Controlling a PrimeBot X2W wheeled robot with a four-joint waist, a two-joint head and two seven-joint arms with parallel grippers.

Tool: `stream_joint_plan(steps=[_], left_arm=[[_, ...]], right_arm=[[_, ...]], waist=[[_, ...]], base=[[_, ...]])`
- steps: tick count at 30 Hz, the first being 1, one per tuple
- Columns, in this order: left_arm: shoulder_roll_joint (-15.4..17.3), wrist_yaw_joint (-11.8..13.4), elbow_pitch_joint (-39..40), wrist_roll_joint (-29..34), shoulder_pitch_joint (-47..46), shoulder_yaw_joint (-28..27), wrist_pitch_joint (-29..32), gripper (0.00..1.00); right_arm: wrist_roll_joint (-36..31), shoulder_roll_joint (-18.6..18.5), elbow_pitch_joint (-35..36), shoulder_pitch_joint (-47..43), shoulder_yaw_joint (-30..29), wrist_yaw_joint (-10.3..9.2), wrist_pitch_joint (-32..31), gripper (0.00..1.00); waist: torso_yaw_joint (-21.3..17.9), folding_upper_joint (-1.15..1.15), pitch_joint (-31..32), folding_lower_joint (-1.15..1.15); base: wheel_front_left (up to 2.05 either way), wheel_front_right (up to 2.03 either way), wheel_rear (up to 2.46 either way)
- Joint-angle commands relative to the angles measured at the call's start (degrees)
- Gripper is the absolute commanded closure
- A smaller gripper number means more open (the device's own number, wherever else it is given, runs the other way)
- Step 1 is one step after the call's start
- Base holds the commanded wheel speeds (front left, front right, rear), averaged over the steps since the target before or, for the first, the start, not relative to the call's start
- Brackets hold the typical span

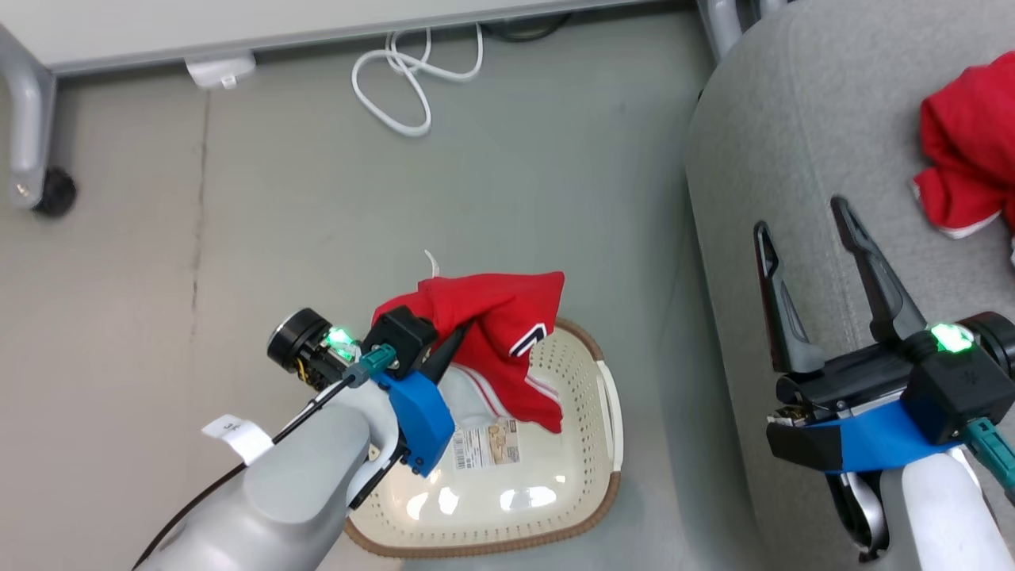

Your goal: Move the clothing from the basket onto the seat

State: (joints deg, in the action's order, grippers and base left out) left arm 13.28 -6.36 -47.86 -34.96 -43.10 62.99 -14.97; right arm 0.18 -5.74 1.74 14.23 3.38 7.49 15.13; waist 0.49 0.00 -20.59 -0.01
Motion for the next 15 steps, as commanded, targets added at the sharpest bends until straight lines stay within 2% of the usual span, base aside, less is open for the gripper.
stream_joint_plan(steps=[1, 6, 15], left_arm=[[0.47, 0.52, 1.41, 0.80, 0.66, -1.58, -0.28, 1.00], [1.24, 1.93, 9.32, 4.91, 5.17, -10.03, -0.30, 1.00], [0.20, 2.36, 17.71, 9.69, 8.93, -18.93, -0.31, 1.00]], right_arm=[[0.55, 0.11, -0.21, -0.97, 0.03, 0.01, 0.02, 0.00], [0.87, 0.43, -1.63, -3.44, 0.07, 0.01, 0.02, 0.00], [1.30, 0.79, -2.64, -6.52, 0.19, 0.01, 0.02, 0.00]], waist=[[-0.93, 0.00, 1.98, 0.01], [-0.86, 0.00, 7.58, 0.01], [-1.02, 0.00, 13.09, 0.01]], base=[[0.00, 0.00, 0.00], [0.00, 0.00, 0.00], [0.00, 0.00, 0.00]])
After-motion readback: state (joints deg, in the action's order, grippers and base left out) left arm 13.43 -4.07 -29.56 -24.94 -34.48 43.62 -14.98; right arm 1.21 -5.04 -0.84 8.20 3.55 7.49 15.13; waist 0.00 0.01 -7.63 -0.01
